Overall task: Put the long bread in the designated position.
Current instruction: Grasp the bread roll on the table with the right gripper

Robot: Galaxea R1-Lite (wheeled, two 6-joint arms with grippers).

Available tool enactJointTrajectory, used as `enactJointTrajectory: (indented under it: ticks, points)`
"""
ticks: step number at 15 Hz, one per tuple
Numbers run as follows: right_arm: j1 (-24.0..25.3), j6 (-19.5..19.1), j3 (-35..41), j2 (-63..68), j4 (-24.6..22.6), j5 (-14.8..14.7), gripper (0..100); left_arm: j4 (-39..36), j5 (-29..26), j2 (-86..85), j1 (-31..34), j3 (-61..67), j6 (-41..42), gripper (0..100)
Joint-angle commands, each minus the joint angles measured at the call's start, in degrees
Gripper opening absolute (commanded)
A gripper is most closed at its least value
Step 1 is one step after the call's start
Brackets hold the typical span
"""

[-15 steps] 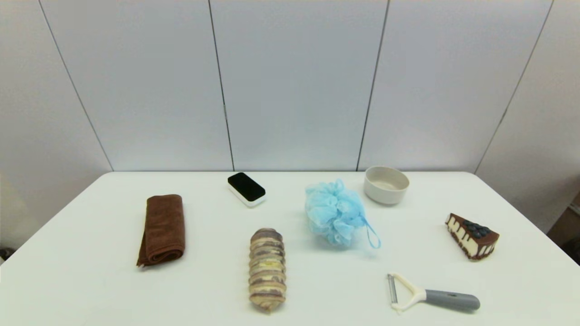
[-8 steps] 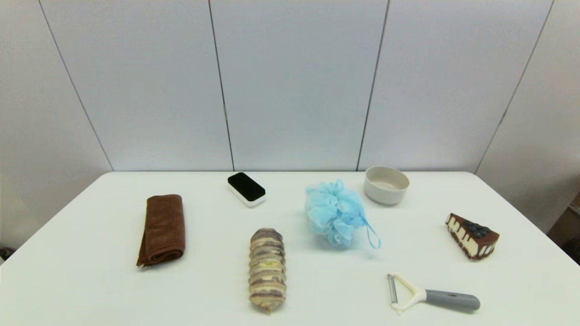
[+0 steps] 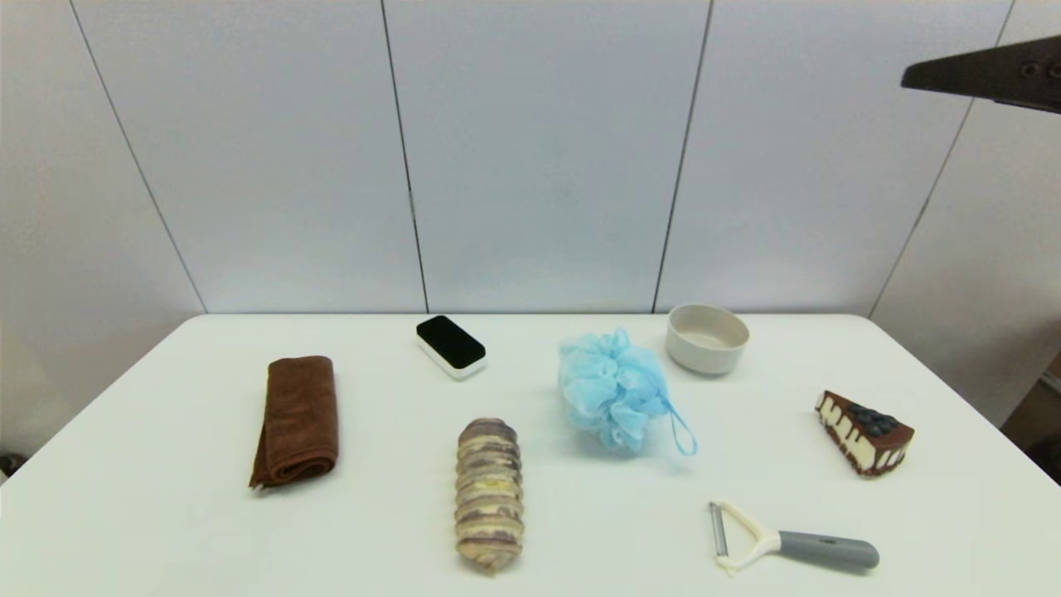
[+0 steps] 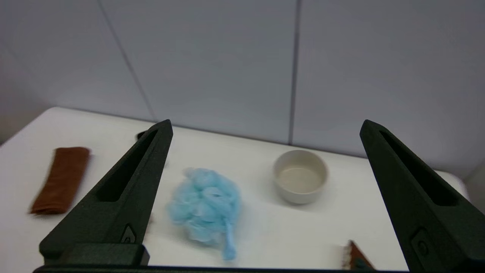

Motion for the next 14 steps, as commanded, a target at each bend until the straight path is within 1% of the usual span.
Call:
enactJointTrajectory:
  ticks: [1, 3, 4, 5, 6, 7, 9, 11, 13, 14]
  points:
    - [7.9, 7.0, -20.6, 17.6, 15.7, -4.9, 100, 0.0, 0.0, 0.1, 0.0, 0.1, 0.0, 100]
    - [13.2, 9.7, -27.1, 22.9, 20.6, -10.1, 100, 0.0, 0.0, 0.1, 0.0, 0.1, 0.0, 100]
    - [14.7, 11.1, -29.7, 25.6, 22.8, -12.4, 100, 0.0, 0.0, 0.1, 0.0, 0.1, 0.0, 100]
    - [16.9, 13.2, -32.2, 28.1, 25.2, -14.4, 100, 0.0, 0.0, 0.1, 0.0, 0.1, 0.0, 100]
    - [19.3, 15.1, -33.2, 30.1, 27.0, -15.6, 100, 0.0, -0.1, 0.1, 0.0, 0.1, 0.0, 100]
    - [21.5, 16.3, -33.1, 31.5, 27.9, -16.1, 100, 0.0, -0.1, 0.1, 0.0, 0.1, 0.0, 100]
    - [26.2, 19.4, -33.1, 34.5, 28.1, -16.4, 100, 0.0, -0.1, 0.1, 0.0, 0.1, 0.0, 100]
    - [29.0, 22.0, -33.1, 36.9, 29.9, -16.4, 100, 0.0, 0.0, 0.1, 0.0, 0.1, 0.0, 100]
    - [32.0, 27.2, -33.1, 39.6, 31.0, -17.0, 100, 0.0, 0.0, 0.1, 0.0, 0.1, 0.0, 100]
    - [33.1, 29.1, -33.1, 40.7, 31.7, -17.6, 100, 0.0, 0.0, 0.1, 0.0, 0.1, 0.0, 100]
